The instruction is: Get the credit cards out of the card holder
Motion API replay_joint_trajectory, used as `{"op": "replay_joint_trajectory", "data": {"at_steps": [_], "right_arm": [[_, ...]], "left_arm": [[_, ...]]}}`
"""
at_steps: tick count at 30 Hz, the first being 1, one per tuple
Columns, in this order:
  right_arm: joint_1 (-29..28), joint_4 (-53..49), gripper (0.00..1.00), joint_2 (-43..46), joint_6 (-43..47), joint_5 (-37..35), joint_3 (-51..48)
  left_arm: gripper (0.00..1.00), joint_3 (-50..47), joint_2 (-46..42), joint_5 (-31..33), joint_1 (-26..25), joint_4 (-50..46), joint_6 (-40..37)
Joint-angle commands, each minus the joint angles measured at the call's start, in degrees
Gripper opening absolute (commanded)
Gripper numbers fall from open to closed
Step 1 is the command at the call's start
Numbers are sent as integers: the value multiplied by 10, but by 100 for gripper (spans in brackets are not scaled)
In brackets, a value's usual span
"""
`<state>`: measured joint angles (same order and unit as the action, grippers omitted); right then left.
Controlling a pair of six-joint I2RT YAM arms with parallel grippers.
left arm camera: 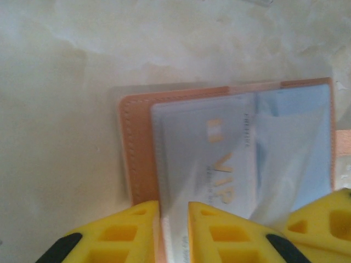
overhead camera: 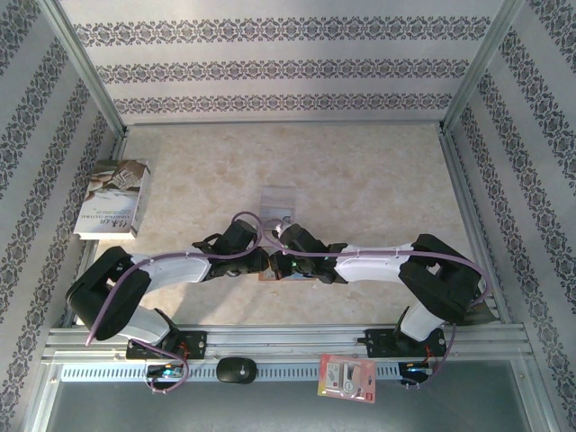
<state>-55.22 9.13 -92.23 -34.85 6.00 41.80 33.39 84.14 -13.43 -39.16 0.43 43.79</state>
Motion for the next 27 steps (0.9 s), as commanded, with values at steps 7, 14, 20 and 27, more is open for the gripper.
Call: {"op": "replay_joint_trajectory", "data": {"at_steps": [7, 14, 20, 27], "right_arm": [[6, -2, 10, 39, -23, -30, -8], [9, -57, 39, 117, -32, -83, -31], [55, -159, 27, 171, -46, -126, -58], [91, -179, 14, 144, -47, -112, -92]], "left_arm": [[22, -2, 51, 3, -17, -5, 4], [22, 2, 50, -1, -17, -9, -4], [23, 14, 40, -10, -17, -7, -5], [26, 52, 15, -8, -35, -47, -18]]}}
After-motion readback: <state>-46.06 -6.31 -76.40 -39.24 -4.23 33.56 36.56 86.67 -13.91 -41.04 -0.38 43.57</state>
